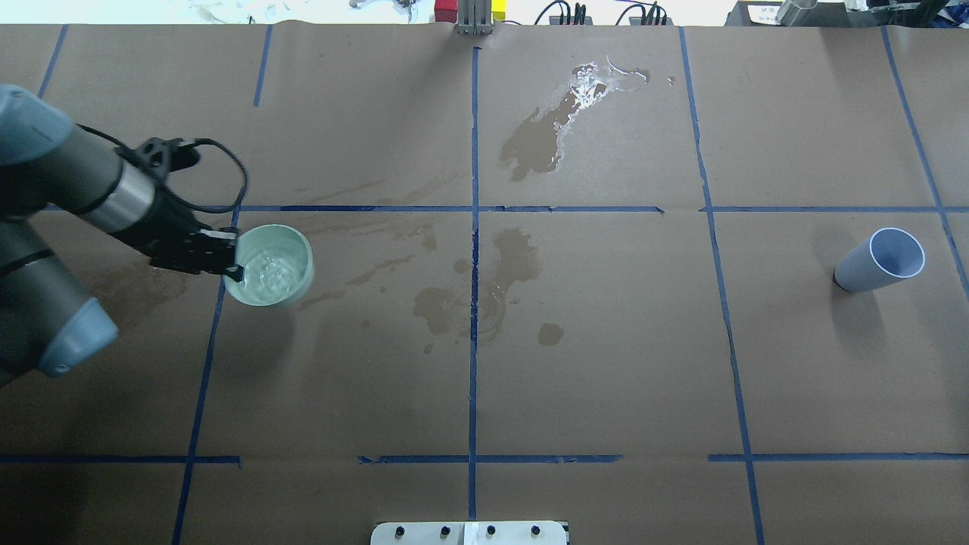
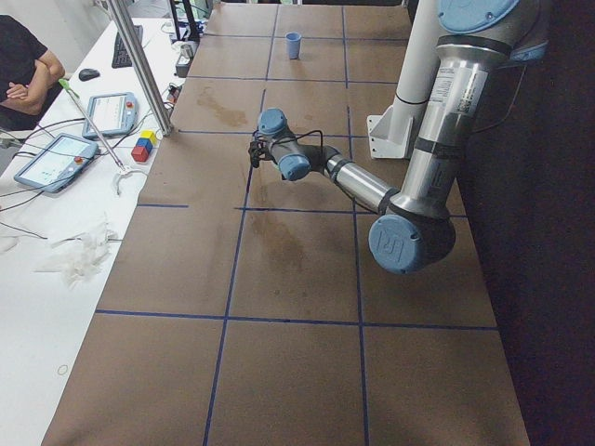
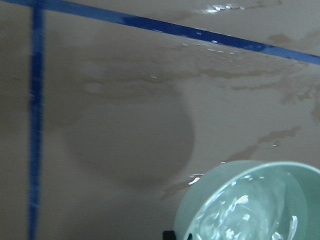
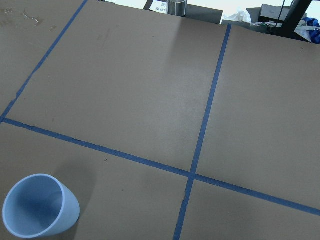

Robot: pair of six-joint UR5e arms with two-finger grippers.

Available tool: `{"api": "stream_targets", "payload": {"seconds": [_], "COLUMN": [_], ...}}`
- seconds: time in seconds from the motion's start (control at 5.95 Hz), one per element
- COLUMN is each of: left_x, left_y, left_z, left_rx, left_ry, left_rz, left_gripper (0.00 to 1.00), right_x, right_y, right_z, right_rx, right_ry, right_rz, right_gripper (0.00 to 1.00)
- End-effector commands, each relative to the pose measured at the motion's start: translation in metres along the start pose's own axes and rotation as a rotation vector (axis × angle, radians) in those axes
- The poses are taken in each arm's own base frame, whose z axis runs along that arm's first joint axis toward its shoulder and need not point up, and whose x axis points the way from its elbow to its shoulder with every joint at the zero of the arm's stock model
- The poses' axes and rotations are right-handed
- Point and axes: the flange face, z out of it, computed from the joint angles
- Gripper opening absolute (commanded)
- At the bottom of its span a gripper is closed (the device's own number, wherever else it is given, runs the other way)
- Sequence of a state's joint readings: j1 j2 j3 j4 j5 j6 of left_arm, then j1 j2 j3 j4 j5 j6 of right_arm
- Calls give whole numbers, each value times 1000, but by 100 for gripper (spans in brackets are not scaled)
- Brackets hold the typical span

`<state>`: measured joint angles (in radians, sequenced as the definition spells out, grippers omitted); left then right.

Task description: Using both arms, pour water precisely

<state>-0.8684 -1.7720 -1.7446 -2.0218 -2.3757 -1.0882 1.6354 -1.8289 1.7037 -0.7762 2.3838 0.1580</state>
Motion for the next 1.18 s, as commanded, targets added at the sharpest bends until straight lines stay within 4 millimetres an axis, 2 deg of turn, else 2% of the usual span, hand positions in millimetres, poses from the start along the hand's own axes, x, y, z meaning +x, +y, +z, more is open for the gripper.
{"api": "stream_targets", "payload": {"seconds": [0.0,0.17,0.34,0.5,0.67,0.84,1.01], "left_x": [-88,-130,-160,-204,-233,-250,-268], "left_y": [-3,-12,-23,-36,-41,-43,-34], "left_z": [-12,-18,-22,-30,-30,-29,-26], "left_rx": [2,7,-4,-27,-44,-50,-63], "left_ry": [-58,-91,-95,-86,-82,-91,-101], "left_rz": [93,122,135,173,189,202,184], "left_gripper": [0,0,0,0,0,0,0], "right_x": [0,-1,-2,-5,-6,-8,-8], "right_y": [1,1,1,3,4,5,6], "right_z": [-1,-1,-2,-5,-6,-8,-8], "right_rx": [0,0,1,4,3,4,3], "right_ry": [-1,-5,-4,-6,-9,-9,-10], "right_rz": [1,-1,0,-3,-3,-4,-3], "right_gripper": [100,100,100,100,100,100,100]}}
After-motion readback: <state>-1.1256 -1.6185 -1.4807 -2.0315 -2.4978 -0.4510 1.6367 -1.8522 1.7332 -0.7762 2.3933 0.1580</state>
